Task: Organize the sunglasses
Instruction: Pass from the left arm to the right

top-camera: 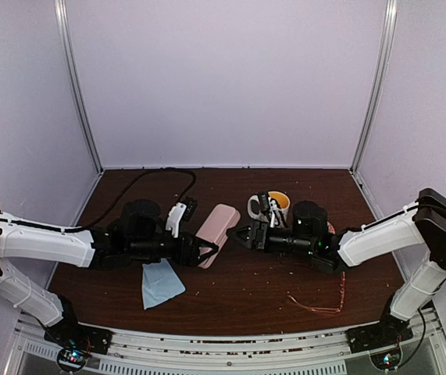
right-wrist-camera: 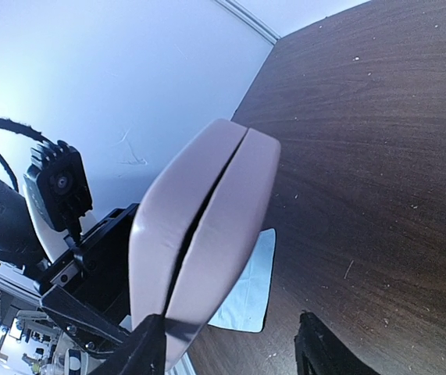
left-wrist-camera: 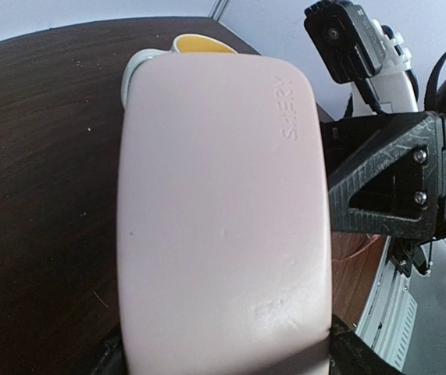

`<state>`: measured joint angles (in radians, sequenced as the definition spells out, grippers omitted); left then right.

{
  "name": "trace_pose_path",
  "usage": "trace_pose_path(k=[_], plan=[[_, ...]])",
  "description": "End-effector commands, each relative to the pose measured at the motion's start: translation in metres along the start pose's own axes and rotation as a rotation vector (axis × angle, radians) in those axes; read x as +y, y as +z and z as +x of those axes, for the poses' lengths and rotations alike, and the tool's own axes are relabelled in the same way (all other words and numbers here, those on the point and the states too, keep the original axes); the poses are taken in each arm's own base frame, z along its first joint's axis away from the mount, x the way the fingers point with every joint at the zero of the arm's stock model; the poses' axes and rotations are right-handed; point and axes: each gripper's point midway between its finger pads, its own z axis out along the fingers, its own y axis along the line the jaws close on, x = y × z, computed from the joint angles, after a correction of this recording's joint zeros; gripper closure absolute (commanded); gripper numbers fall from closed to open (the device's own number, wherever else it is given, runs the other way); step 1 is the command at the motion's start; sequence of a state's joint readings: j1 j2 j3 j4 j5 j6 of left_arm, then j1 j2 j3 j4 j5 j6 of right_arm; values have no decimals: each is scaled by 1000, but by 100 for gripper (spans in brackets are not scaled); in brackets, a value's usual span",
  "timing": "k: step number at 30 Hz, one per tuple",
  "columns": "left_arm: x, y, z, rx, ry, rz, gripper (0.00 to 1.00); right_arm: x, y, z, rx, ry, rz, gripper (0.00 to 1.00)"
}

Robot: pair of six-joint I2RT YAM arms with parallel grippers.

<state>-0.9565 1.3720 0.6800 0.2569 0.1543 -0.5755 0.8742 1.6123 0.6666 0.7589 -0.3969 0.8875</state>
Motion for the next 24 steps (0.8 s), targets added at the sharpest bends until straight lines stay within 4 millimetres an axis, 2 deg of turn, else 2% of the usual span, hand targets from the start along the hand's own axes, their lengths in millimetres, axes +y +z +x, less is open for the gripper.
trace_pose_path(k=[1,7,17,24], plan=[[-61,-18,-48,-173,84,231,76,-29,-3,-1,-17,30,109,44],[-64,-16,-49,-179,101,254,75,-27,-3,-5,-13,29,126,46],[-65,-5,-42,-140,180,210,74,-11,2,-14,-30,94,68,48],[-71,-11,-44,-180,188,241,72,-26,0,-9,-58,137,90,50]])
